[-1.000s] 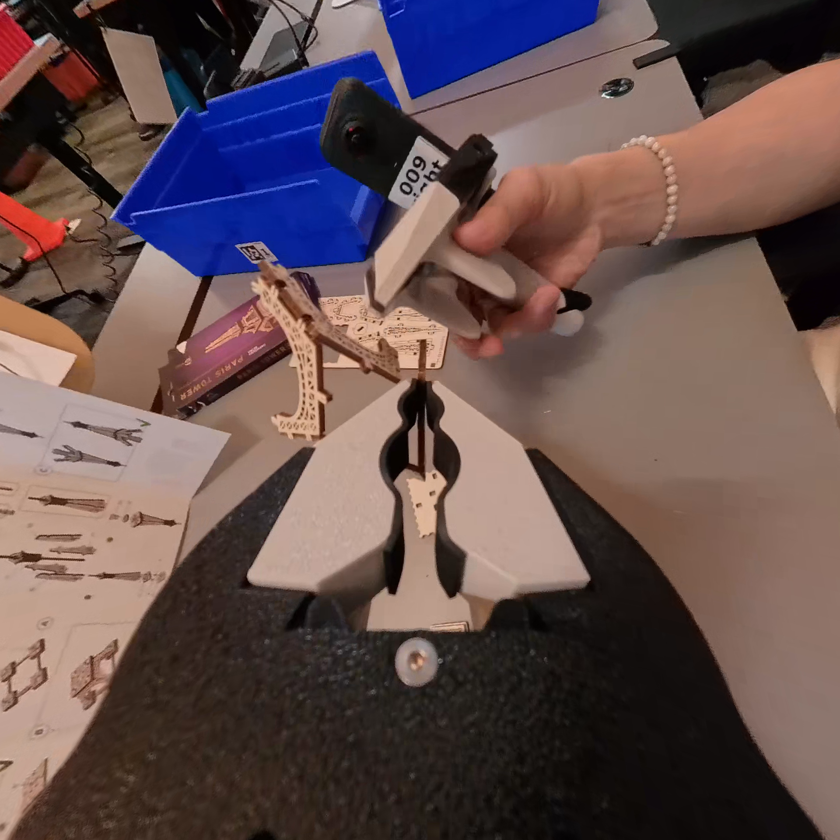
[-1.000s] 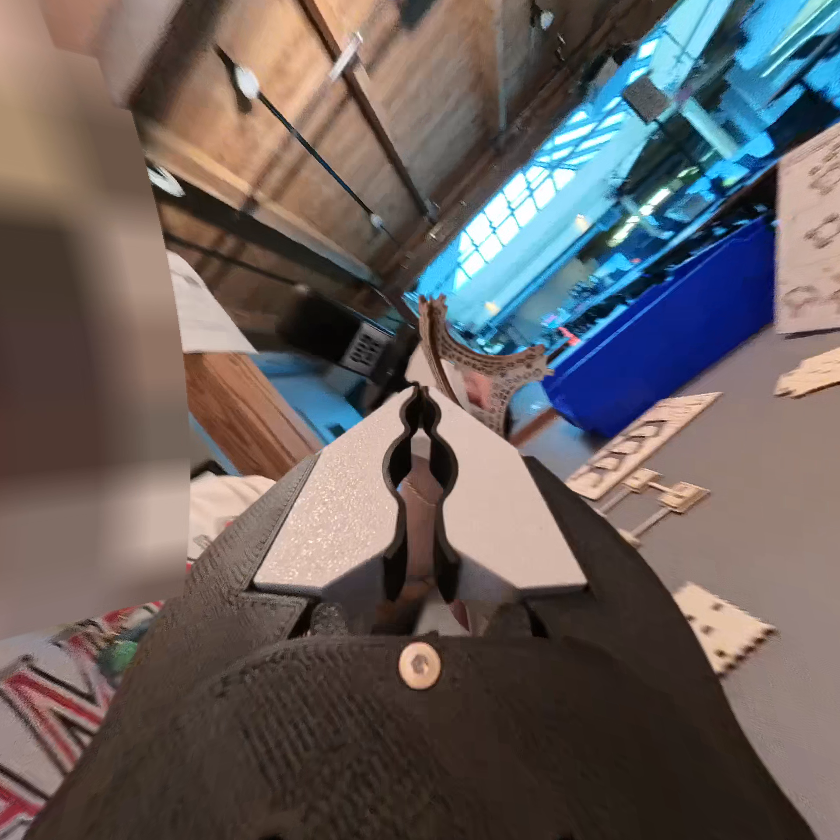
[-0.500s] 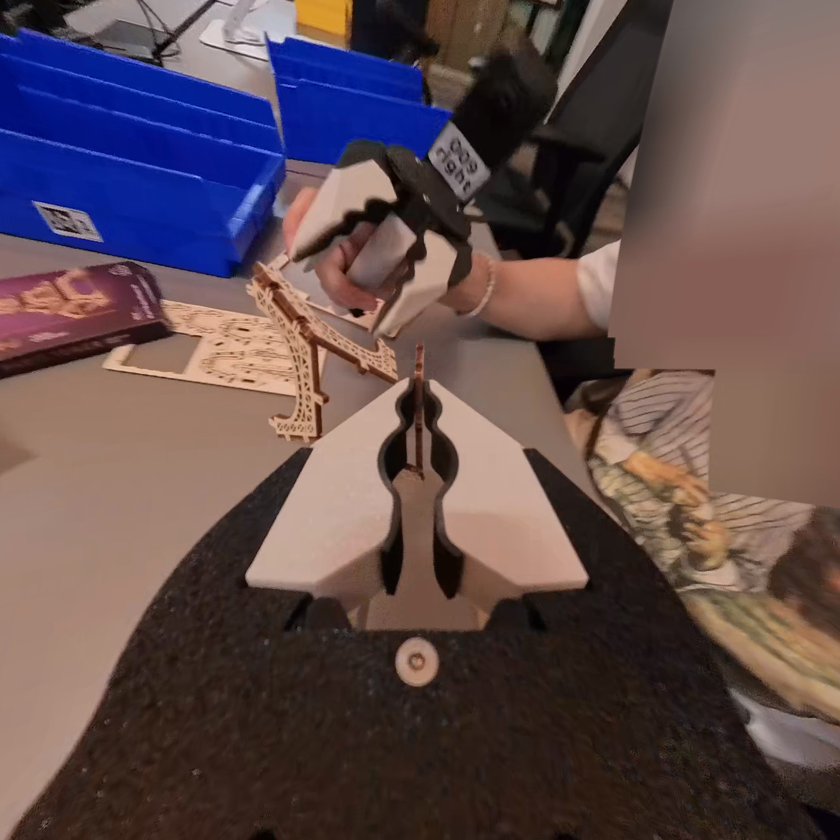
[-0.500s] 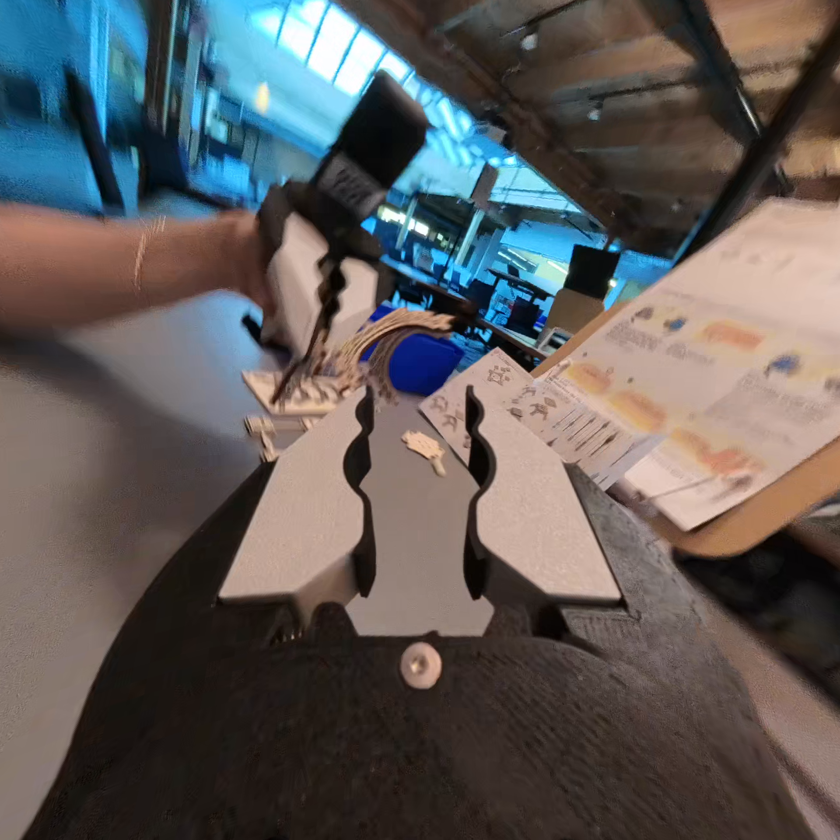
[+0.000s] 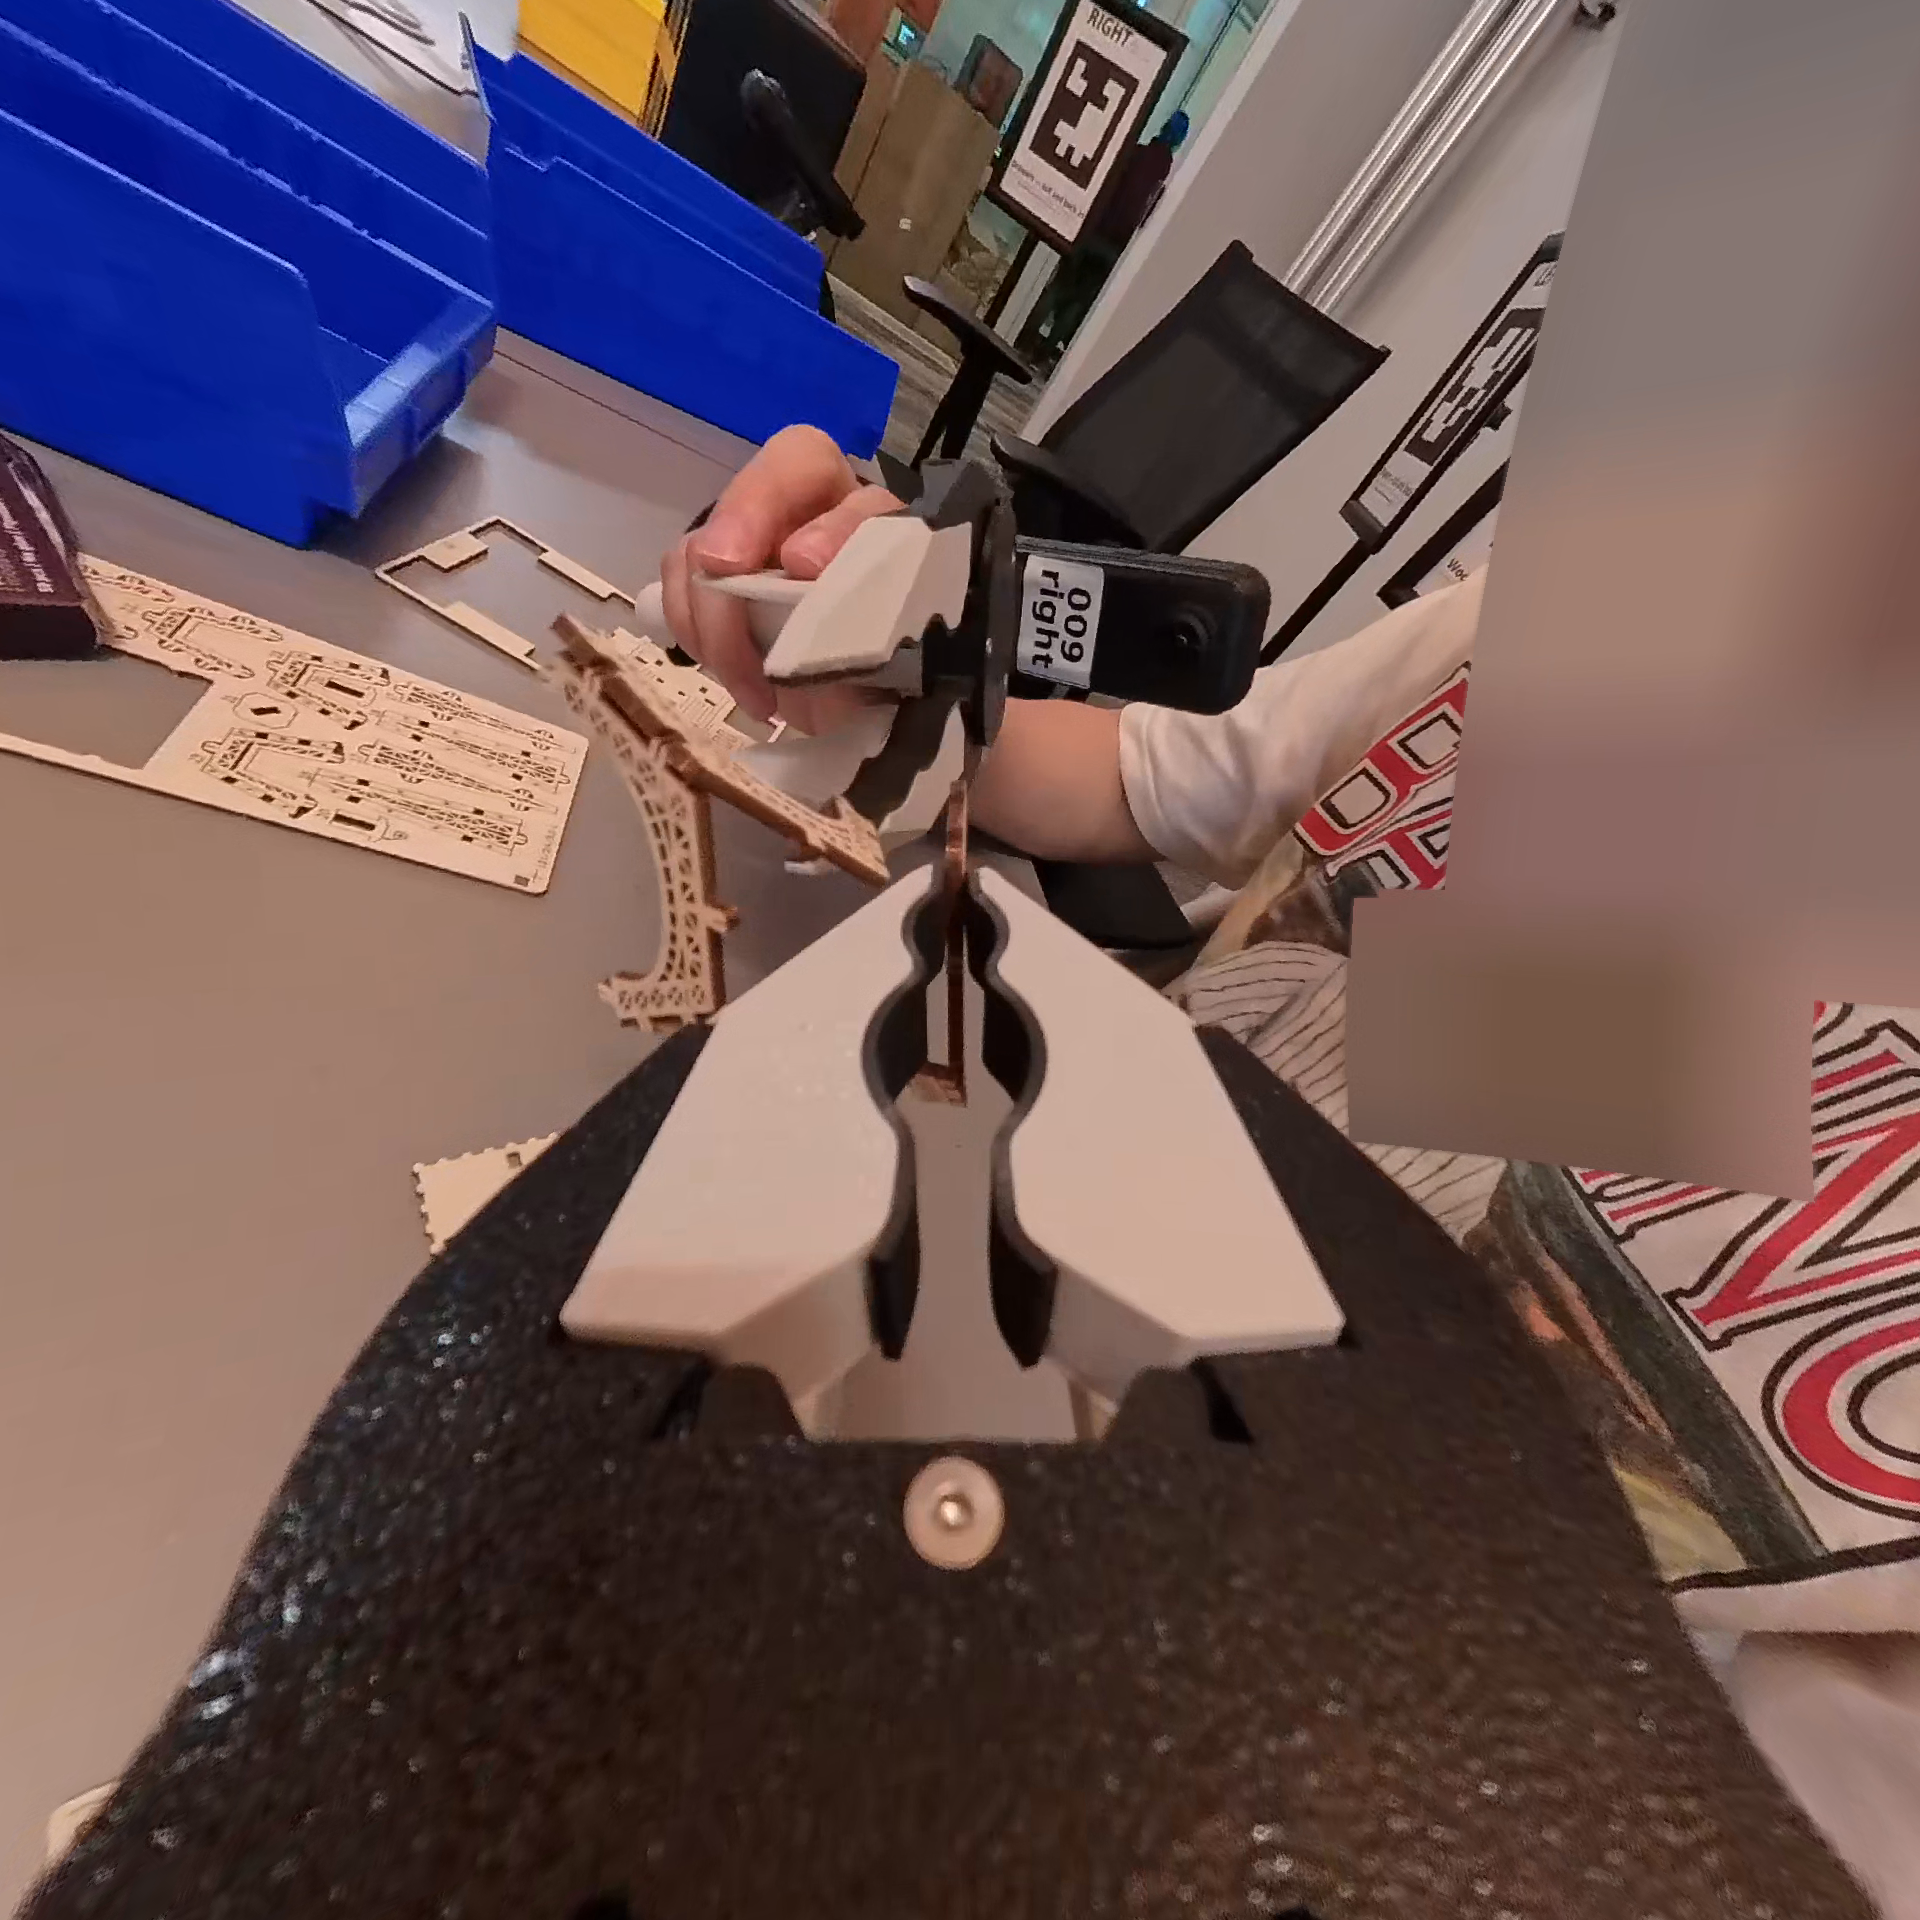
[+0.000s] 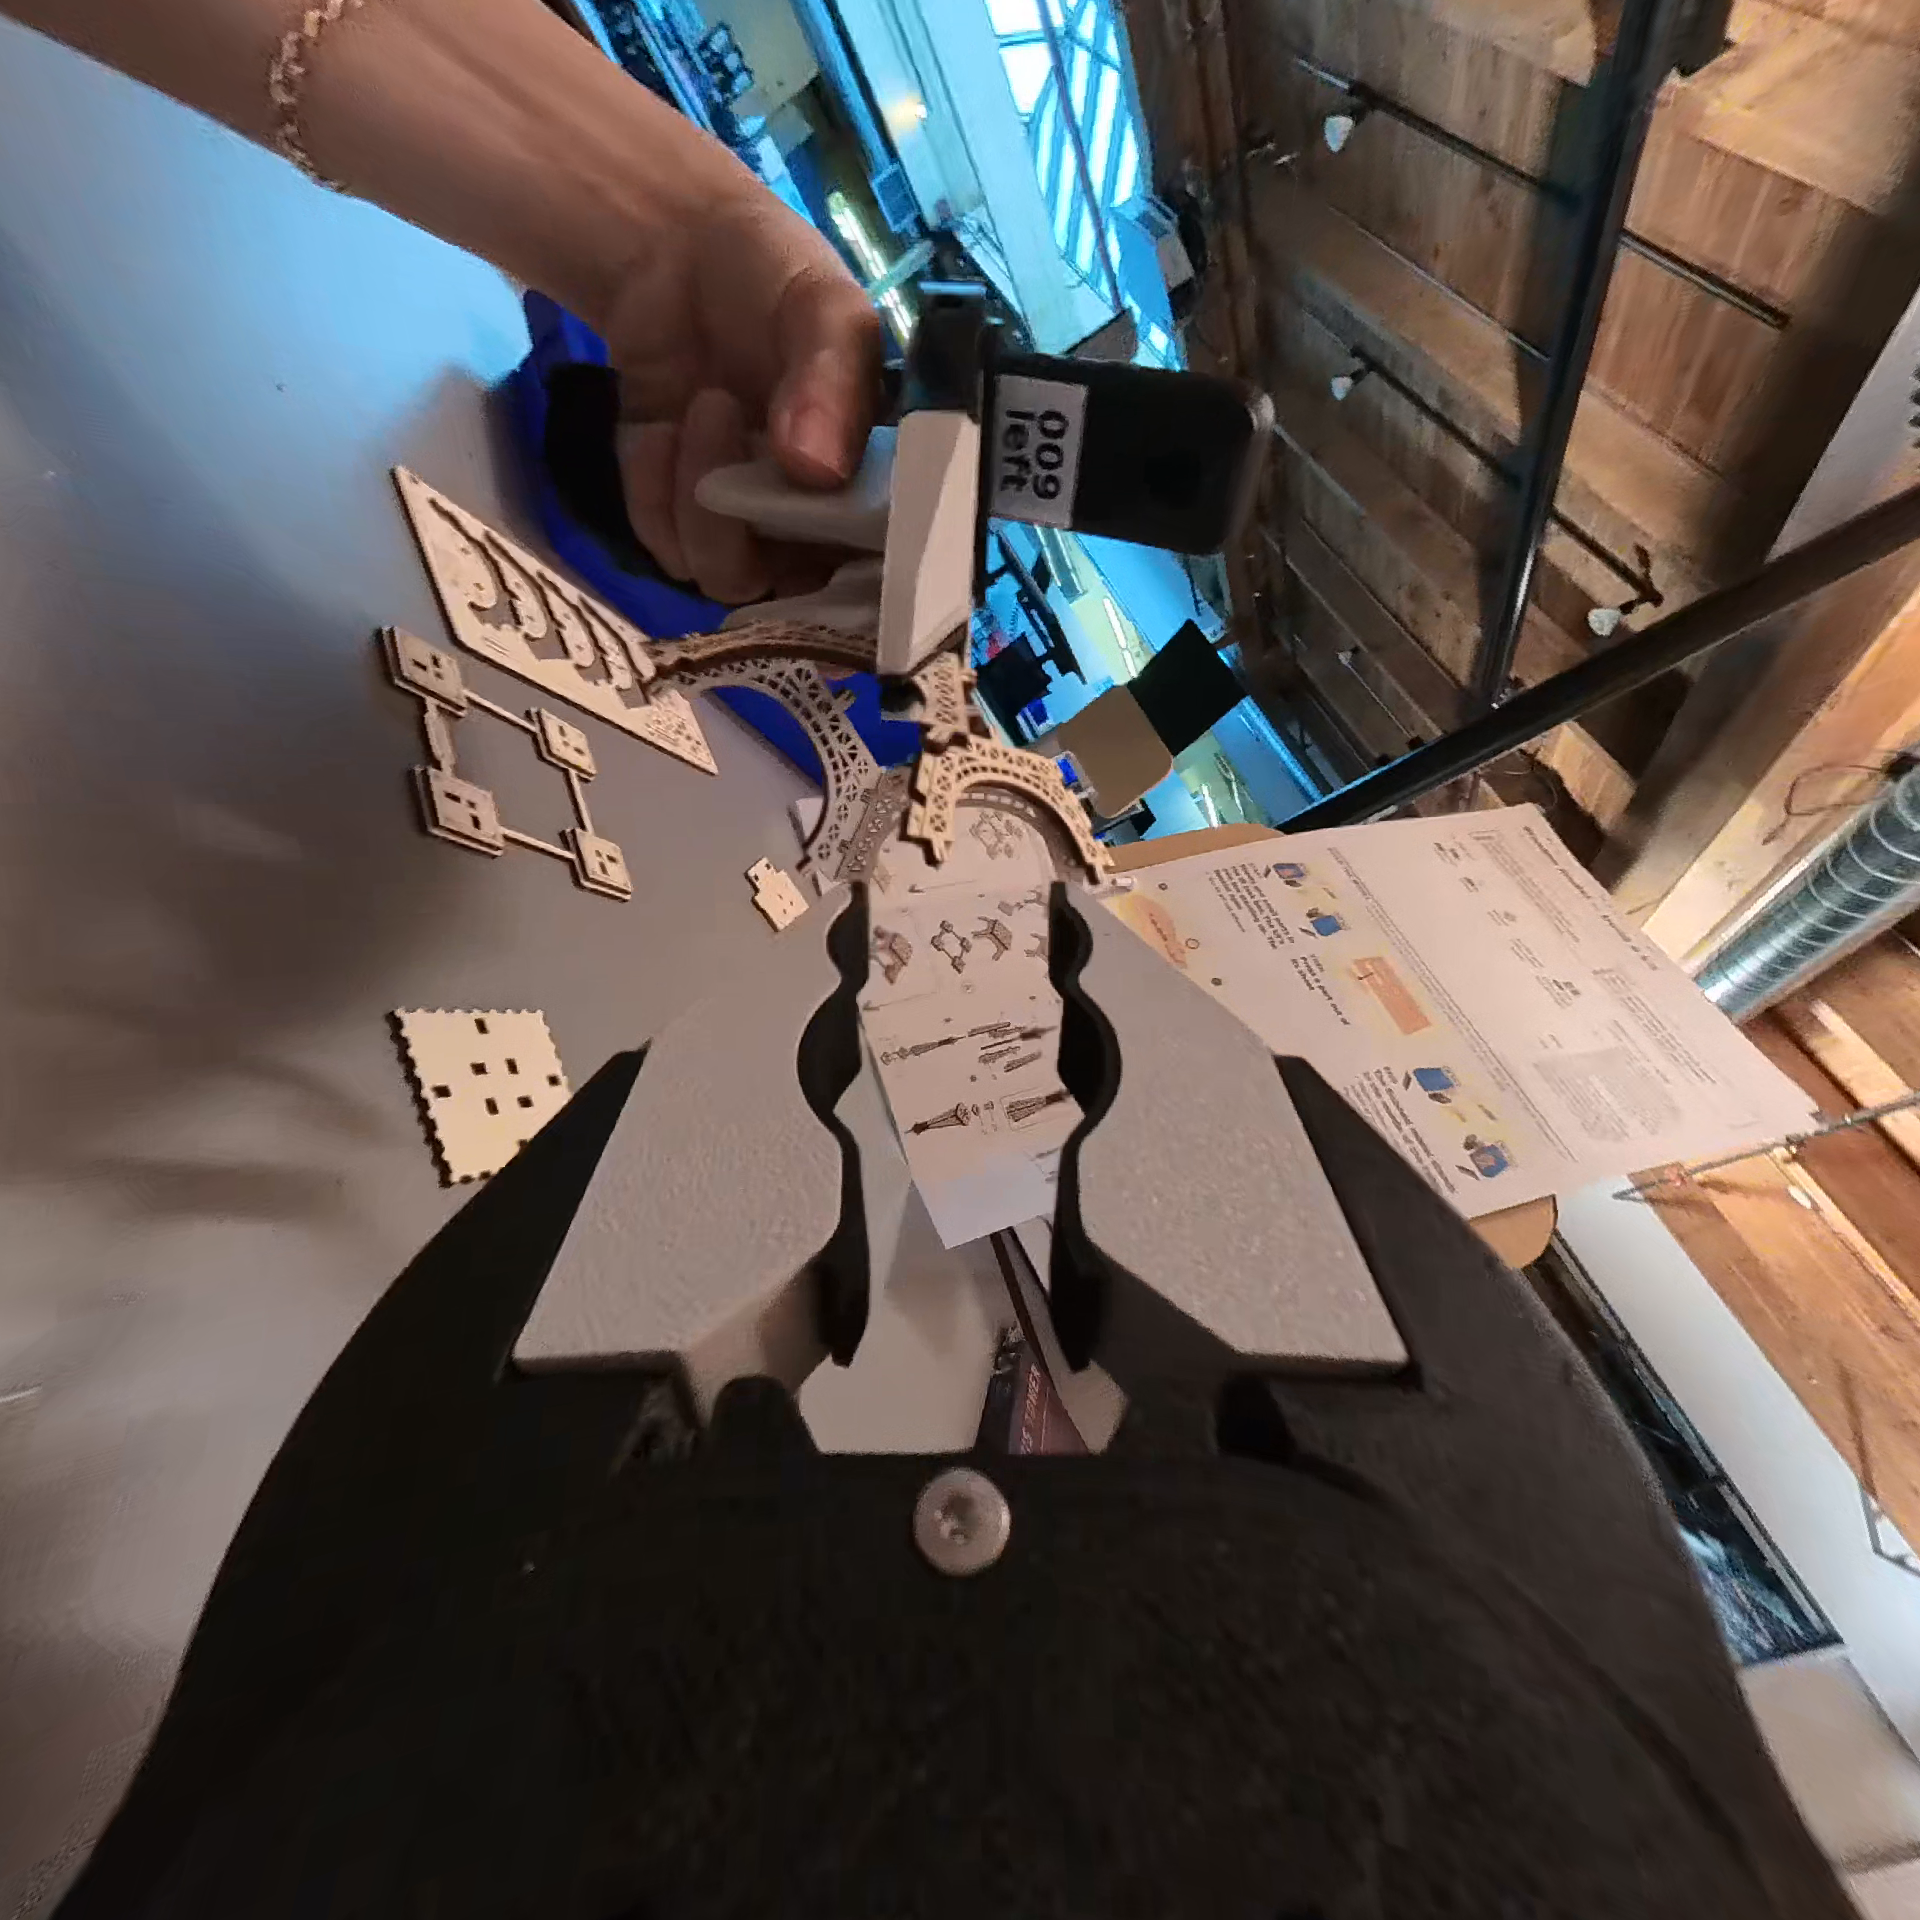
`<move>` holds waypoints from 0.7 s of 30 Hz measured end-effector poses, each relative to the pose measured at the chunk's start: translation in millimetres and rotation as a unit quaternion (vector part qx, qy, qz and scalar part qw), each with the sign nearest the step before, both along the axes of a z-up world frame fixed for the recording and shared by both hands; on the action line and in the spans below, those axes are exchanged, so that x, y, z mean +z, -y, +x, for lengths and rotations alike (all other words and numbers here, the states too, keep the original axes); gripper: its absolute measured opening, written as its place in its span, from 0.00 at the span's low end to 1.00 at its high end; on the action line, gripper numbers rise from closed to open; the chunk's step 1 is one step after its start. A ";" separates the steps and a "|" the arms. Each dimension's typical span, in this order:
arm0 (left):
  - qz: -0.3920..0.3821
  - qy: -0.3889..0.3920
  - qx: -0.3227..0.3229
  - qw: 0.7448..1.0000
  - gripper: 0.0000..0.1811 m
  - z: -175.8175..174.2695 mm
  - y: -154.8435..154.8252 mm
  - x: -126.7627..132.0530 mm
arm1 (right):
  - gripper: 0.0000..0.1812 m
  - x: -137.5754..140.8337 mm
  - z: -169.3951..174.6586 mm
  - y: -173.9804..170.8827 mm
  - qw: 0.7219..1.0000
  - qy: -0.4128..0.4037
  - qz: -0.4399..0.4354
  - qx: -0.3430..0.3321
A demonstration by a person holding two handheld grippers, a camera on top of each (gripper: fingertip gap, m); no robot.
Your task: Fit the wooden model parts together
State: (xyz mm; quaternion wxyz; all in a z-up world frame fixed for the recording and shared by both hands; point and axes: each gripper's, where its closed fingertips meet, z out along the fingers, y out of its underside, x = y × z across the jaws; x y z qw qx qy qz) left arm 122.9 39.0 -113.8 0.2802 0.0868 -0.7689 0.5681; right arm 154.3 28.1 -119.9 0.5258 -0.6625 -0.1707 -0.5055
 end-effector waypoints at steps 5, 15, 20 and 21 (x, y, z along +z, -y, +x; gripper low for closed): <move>-0.004 -0.003 -0.006 1.000 0.00 -2.5 1.5 1.4 | 0.07 2.5 -7.9 -5.3 1.000 -0.004 0.007 0.015; 0.014 0.036 0.019 0.999 0.00 0.8 1.8 0.7 | 0.01 19.8 -12.6 -5.2 0.995 -0.059 0.075 0.037; 0.022 0.050 0.019 0.998 0.00 -0.1 2.3 -1.3 | 0.01 17.0 -14.4 -5.8 0.994 -0.066 0.067 0.047; 0.017 0.051 0.017 0.998 0.00 -0.4 2.3 -0.5 | 0.01 16.7 -14.9 -6.4 0.993 -0.077 0.069 0.053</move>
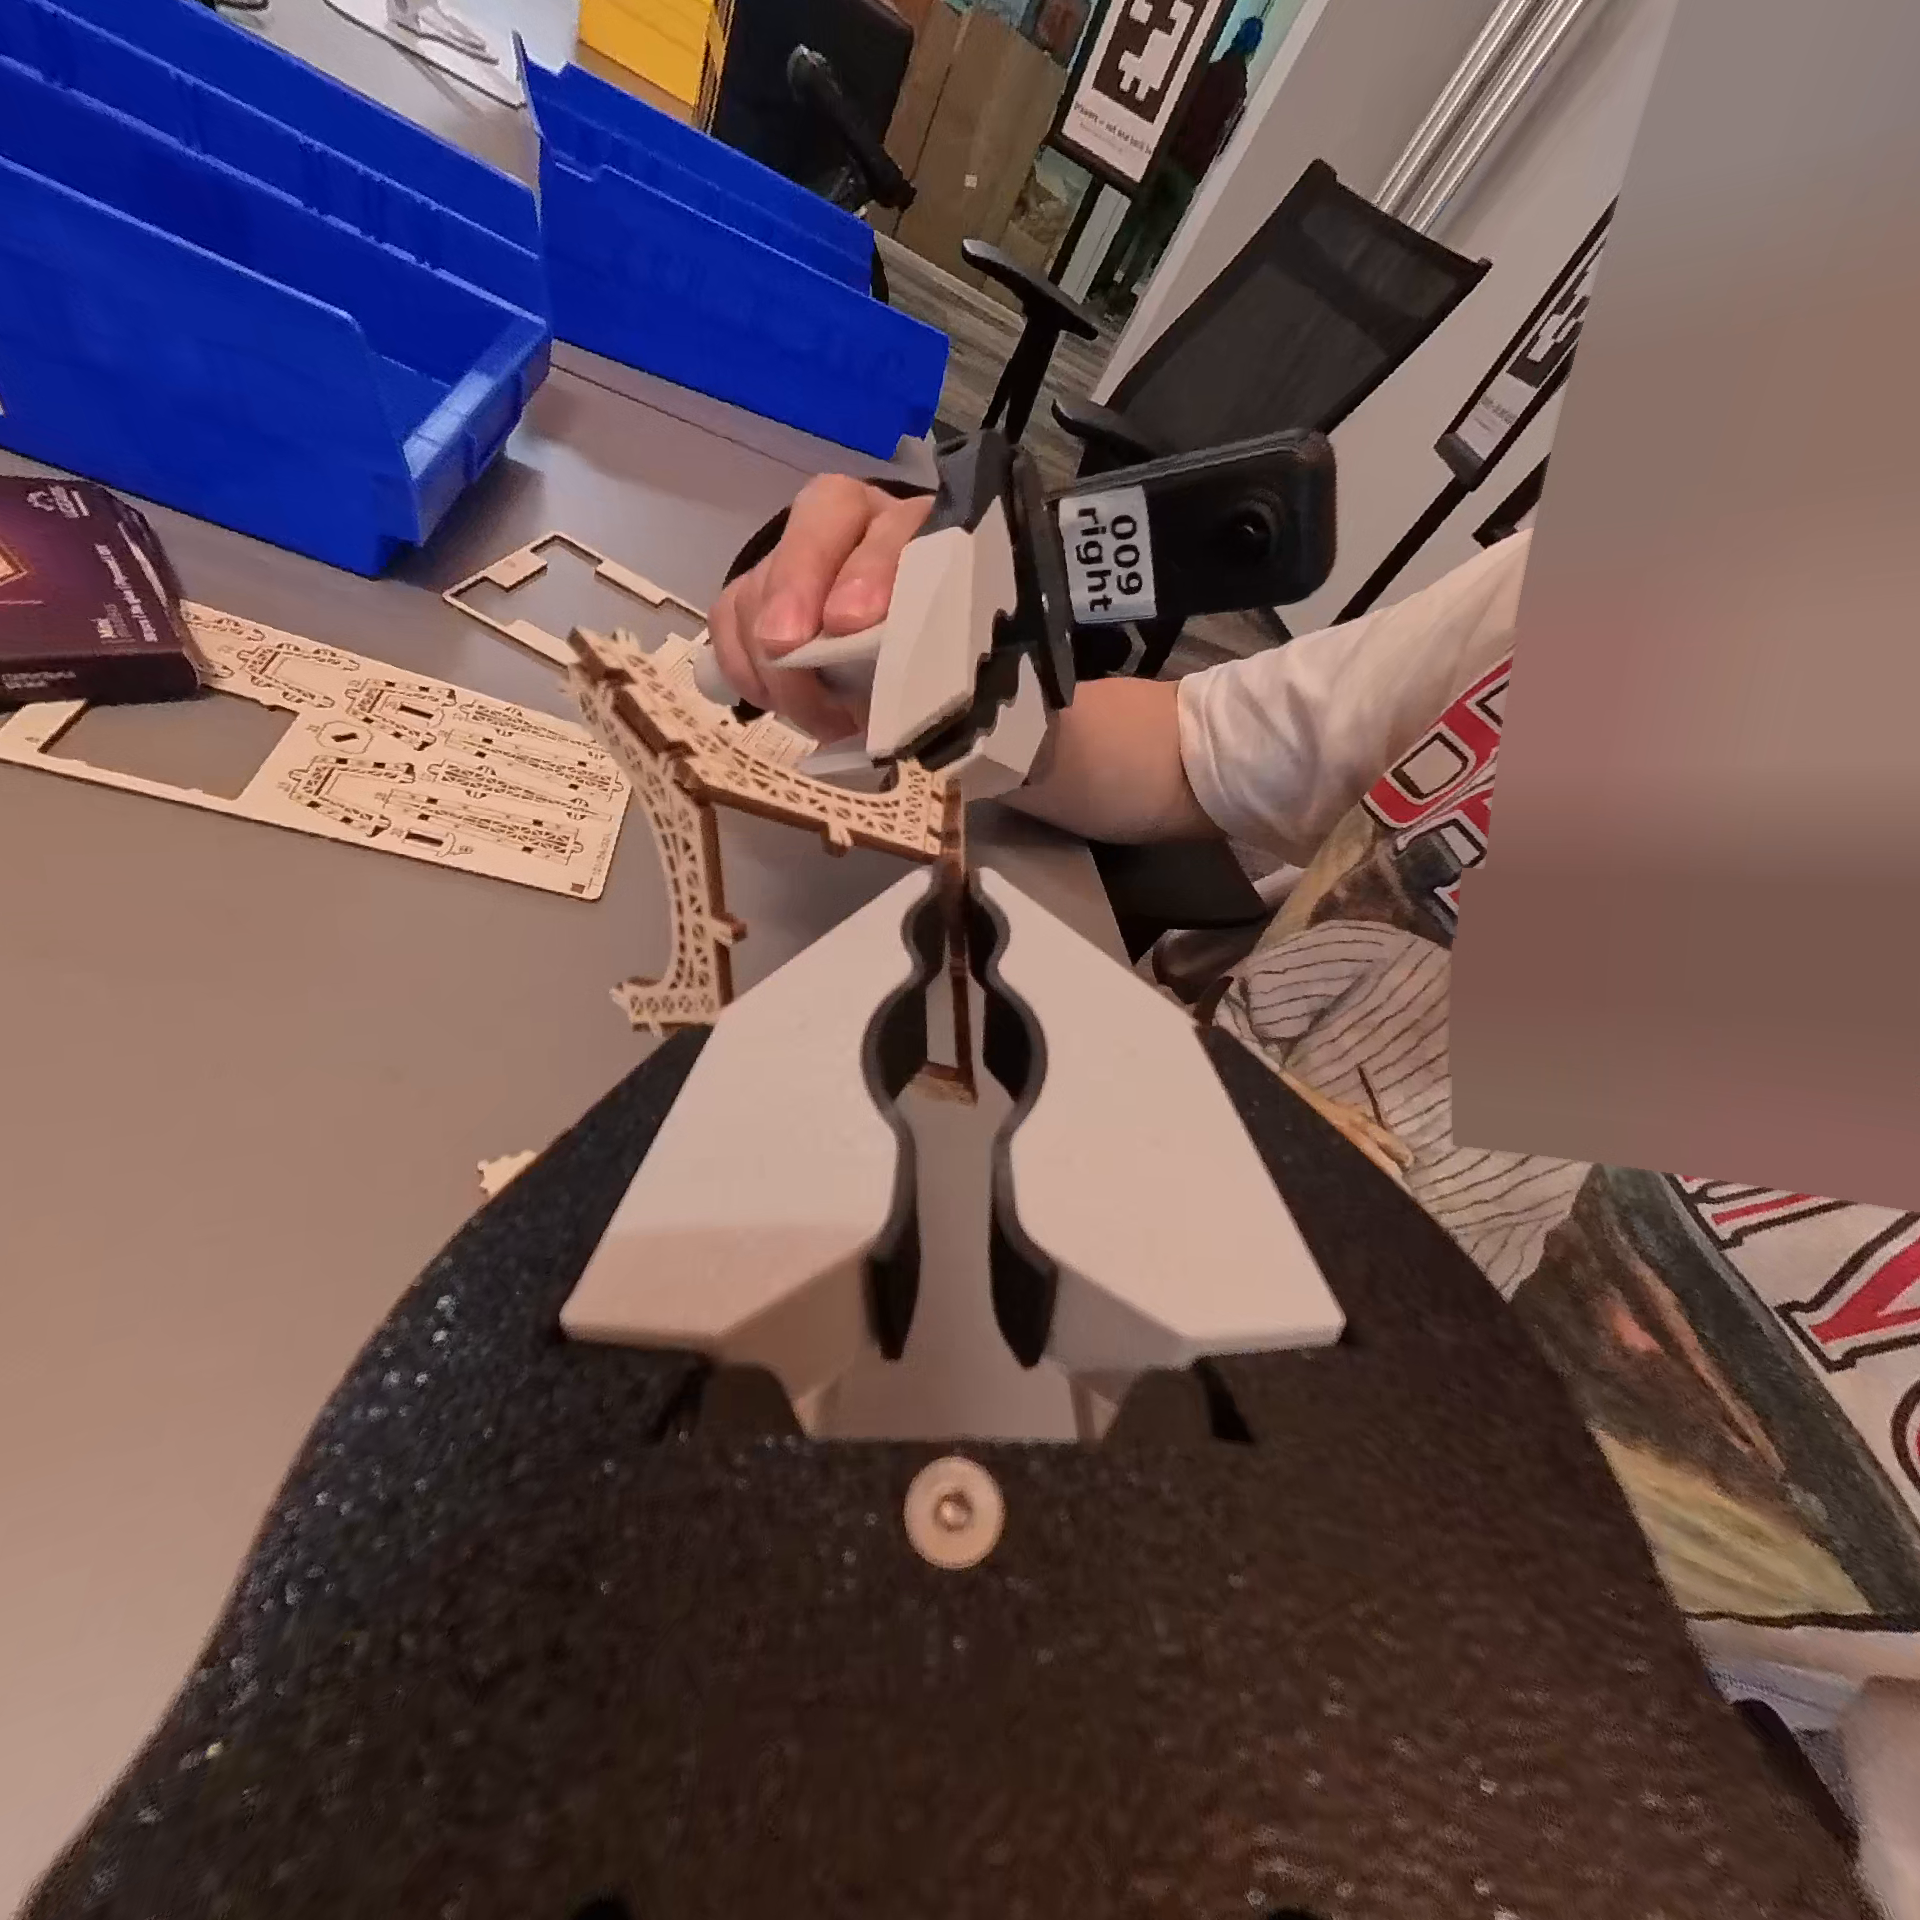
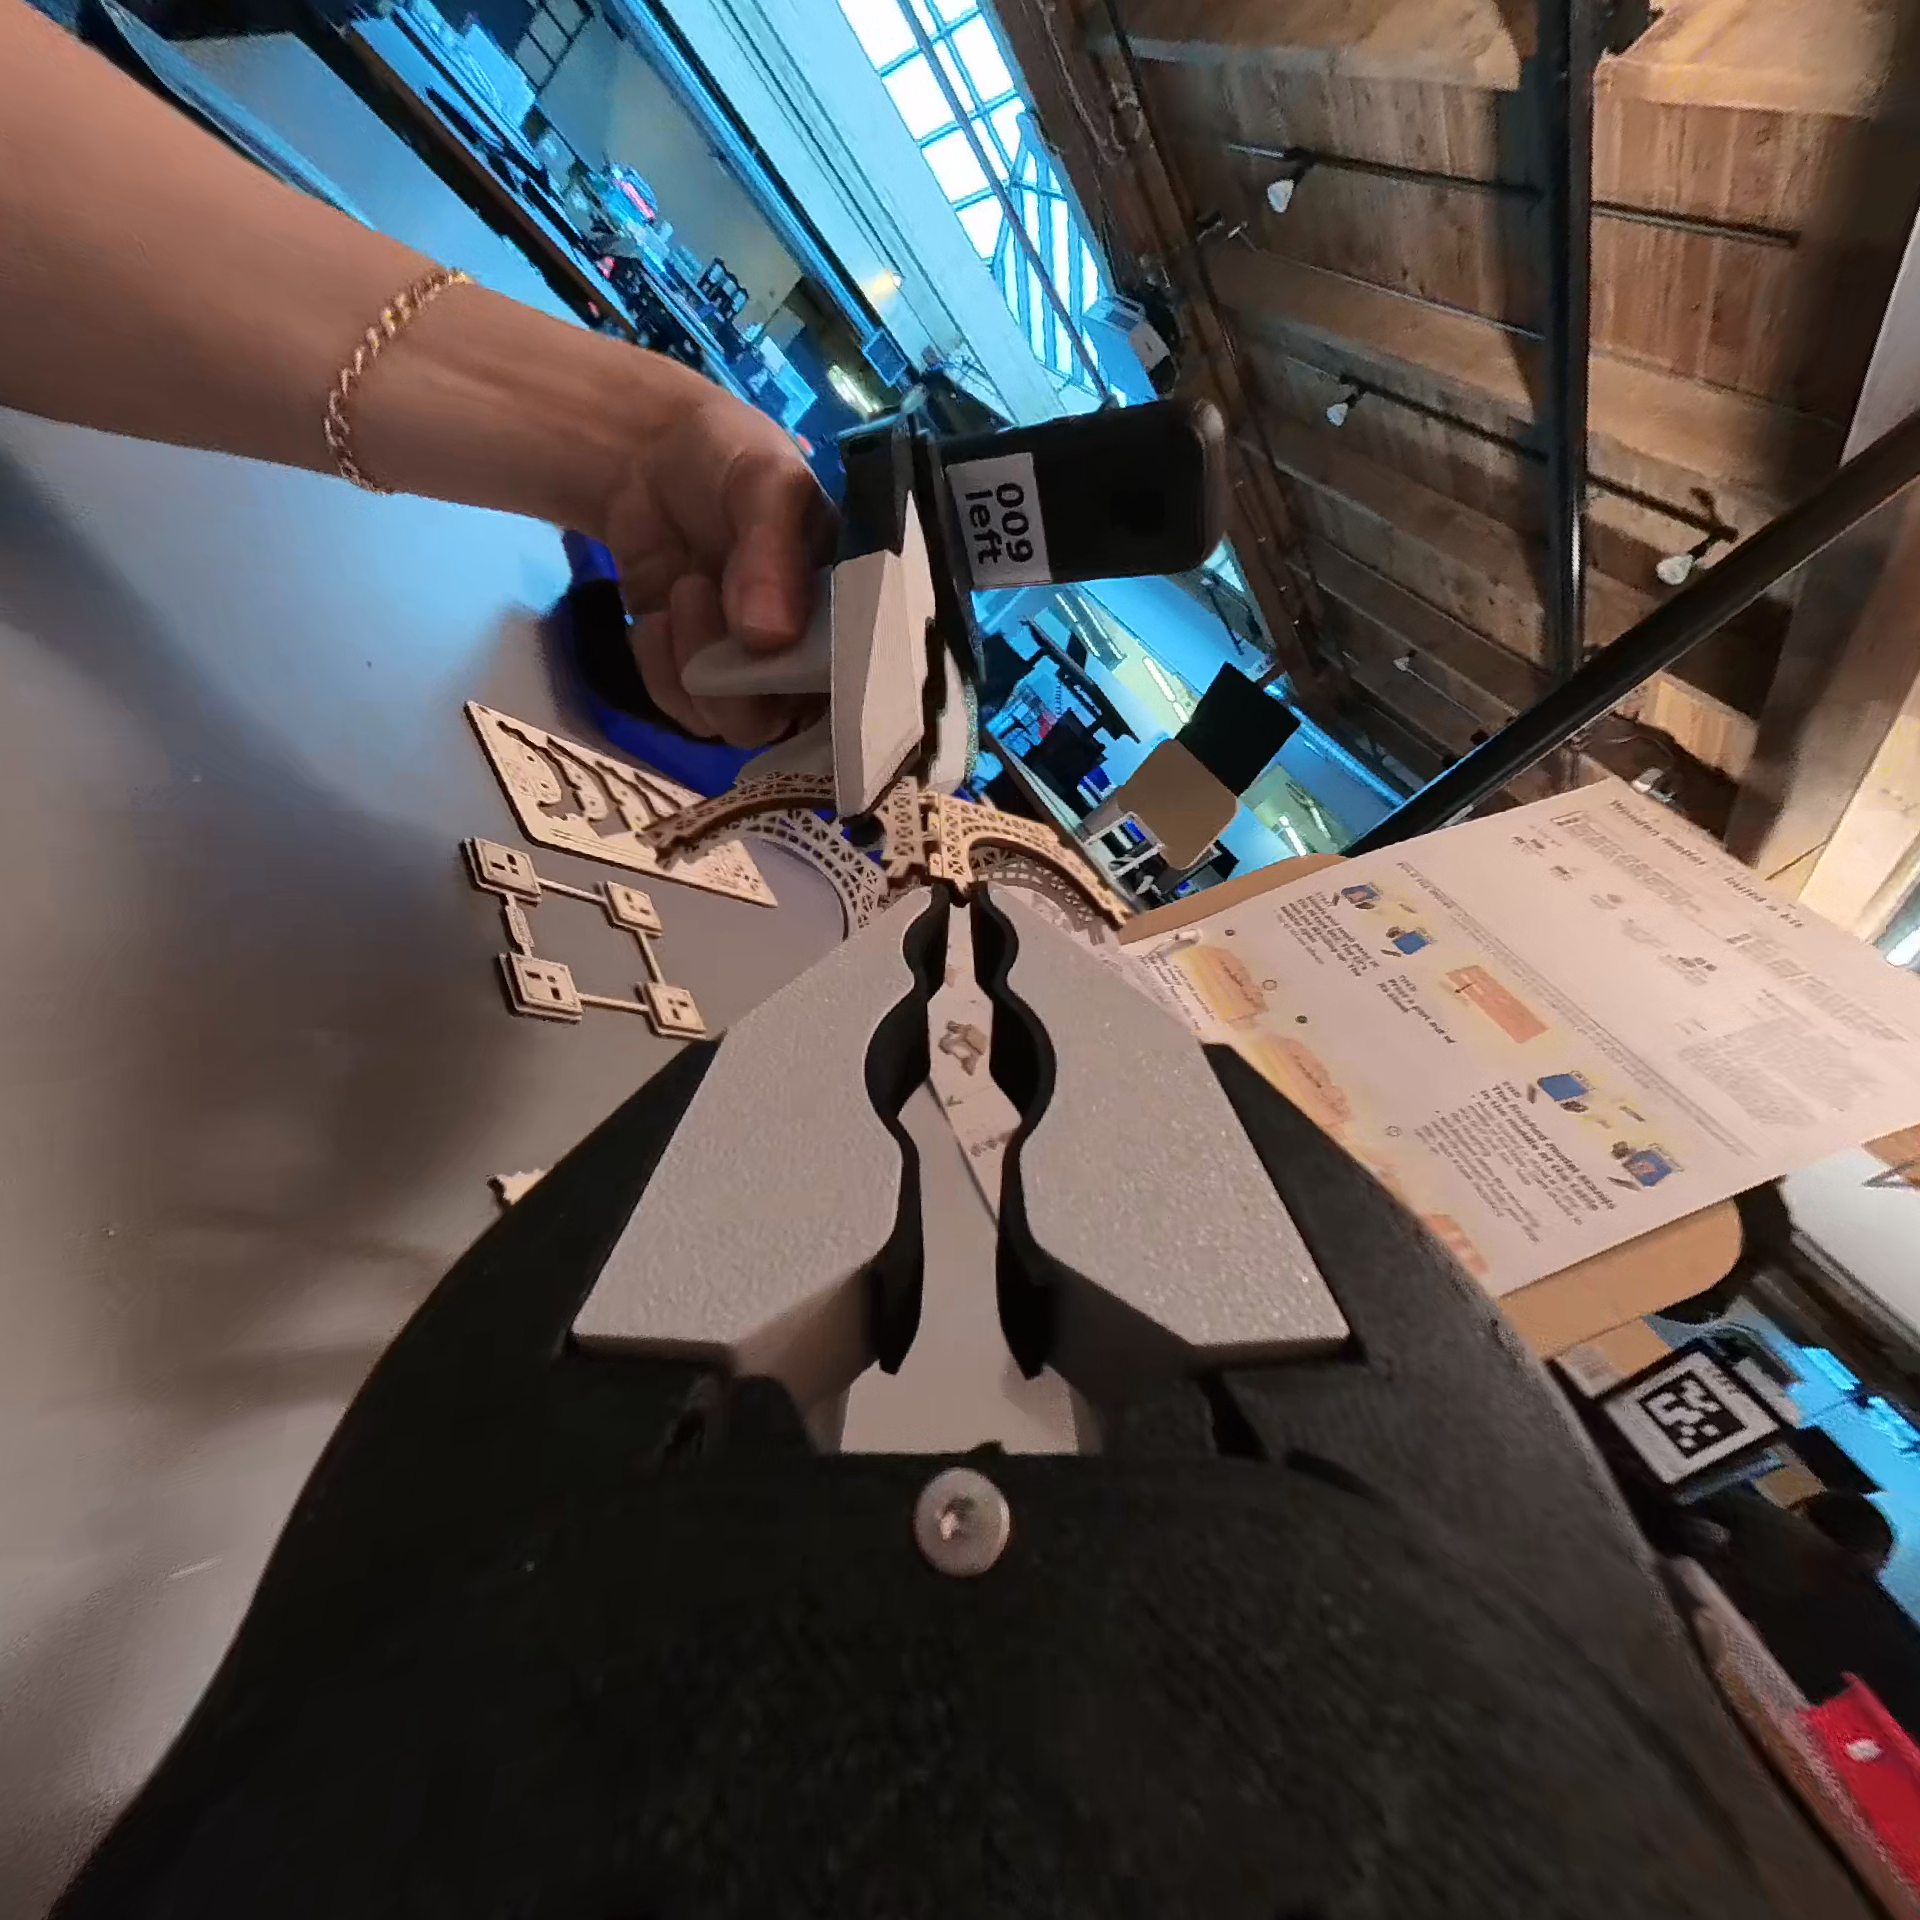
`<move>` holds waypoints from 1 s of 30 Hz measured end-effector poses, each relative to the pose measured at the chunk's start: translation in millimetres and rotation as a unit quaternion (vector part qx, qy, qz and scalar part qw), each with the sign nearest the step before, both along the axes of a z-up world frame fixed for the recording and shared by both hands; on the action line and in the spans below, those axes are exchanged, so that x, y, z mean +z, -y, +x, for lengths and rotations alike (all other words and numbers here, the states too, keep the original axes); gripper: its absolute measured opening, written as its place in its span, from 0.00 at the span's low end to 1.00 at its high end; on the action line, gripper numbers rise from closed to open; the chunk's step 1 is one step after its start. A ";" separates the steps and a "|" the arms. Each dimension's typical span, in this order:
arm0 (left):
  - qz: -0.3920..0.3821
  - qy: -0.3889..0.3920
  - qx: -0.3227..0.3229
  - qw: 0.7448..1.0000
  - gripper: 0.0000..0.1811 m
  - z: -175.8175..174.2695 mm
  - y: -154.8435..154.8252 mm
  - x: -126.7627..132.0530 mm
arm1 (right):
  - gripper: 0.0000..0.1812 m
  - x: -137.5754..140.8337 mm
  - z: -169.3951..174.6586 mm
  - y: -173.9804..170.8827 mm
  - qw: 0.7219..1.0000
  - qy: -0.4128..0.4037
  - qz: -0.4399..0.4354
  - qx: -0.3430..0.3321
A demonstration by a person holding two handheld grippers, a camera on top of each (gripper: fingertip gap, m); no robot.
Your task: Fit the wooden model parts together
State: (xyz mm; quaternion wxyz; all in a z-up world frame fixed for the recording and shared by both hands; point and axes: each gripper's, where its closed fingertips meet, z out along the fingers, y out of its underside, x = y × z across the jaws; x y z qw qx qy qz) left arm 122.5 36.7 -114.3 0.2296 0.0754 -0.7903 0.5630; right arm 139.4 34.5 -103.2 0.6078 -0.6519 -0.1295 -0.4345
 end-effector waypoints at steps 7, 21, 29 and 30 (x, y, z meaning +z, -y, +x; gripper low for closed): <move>0.000 0.027 0.000 1.000 0.00 2.4 -0.7 -2.7 | 0.01 -2.8 0.1 1.0 0.999 -0.044 0.005 0.023; 0.010 0.068 -0.011 0.998 0.00 -0.4 -1.8 -7.2 | 0.03 -7.1 -9.2 2.2 0.987 -0.124 0.017 0.101; 0.036 0.125 0.005 0.991 0.00 4.6 -2.4 -13.3 | 0.28 -10.0 -7.7 -0.5 0.975 -0.187 0.030 0.120; 0.040 0.133 0.003 0.990 0.00 3.6 -2.0 -14.8 | 0.30 -6.1 -6.2 0.8 0.973 -0.193 0.045 0.120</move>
